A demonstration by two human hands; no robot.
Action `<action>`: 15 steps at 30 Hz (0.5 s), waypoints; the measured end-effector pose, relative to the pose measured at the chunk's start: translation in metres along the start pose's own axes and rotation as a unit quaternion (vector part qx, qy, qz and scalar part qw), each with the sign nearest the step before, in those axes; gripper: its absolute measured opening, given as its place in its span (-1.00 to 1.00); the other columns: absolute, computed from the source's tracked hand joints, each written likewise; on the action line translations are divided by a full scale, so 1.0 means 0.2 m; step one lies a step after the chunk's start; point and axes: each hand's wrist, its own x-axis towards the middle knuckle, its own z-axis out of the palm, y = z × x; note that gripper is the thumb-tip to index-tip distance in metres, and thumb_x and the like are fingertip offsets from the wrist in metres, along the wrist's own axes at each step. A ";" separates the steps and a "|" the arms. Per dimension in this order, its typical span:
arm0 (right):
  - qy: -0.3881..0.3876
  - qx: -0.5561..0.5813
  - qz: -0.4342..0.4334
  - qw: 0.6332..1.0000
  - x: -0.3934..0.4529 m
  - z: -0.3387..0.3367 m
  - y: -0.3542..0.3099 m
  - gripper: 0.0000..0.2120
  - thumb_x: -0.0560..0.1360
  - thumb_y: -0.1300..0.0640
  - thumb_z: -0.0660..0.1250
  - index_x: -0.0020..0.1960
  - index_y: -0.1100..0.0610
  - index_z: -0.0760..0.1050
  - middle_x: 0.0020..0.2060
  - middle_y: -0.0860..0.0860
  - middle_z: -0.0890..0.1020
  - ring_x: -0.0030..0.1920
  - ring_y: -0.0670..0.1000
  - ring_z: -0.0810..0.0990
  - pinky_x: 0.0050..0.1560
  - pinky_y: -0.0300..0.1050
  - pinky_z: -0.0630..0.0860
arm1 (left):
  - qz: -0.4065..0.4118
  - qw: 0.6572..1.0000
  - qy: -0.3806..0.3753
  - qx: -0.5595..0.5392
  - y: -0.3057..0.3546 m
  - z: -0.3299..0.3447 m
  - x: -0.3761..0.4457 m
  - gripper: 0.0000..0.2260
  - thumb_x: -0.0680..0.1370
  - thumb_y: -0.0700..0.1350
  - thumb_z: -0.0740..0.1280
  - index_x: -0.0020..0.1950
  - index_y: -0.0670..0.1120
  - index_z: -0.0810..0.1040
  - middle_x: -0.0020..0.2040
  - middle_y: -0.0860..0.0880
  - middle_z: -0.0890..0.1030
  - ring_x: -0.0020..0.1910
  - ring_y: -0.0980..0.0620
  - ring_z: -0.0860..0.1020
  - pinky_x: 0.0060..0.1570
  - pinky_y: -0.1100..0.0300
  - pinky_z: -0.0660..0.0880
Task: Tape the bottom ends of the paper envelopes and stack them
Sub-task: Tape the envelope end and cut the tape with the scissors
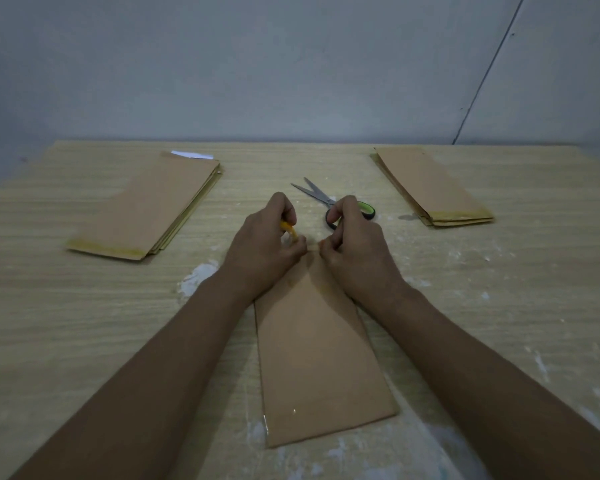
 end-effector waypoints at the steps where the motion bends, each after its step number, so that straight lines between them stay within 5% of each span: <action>1: -0.001 -0.006 -0.002 1.000 0.00 0.00 0.00 -0.73 0.42 0.37 0.29 0.03 0.13 0.32 -0.36 0.09 0.52 -0.33 0.09 0.51 -0.28 0.17 0.46 | 0.001 1.000 -0.002 0.000 0.00 0.00 0.00 -0.74 0.44 -0.20 0.43 -0.05 -0.10 0.36 -0.28 0.02 0.42 -0.33 0.07 0.34 -0.31 0.08 0.29; 9: -0.017 -0.061 -0.025 0.998 -0.01 0.01 -0.04 -0.72 0.46 0.35 0.24 0.04 0.08 0.26 -0.31 0.00 0.48 -0.28 0.08 0.49 -0.31 0.11 0.42 | 0.005 1.000 -0.017 0.023 -0.01 0.01 0.00 -0.75 0.45 -0.21 0.41 -0.05 -0.07 0.34 -0.30 0.05 0.41 -0.33 0.11 0.36 -0.35 0.11 0.24; 15: 0.018 -0.193 0.020 0.981 -0.02 0.02 -0.06 -0.72 0.46 0.22 0.31 0.07 0.06 0.27 -0.07 -0.01 0.45 0.06 0.06 0.37 -0.20 -0.06 0.26 | 0.004 0.999 -0.026 0.035 0.00 0.01 0.00 -0.75 0.45 -0.21 0.41 -0.03 -0.07 0.35 -0.26 0.04 0.42 -0.30 0.08 0.37 -0.35 0.14 0.26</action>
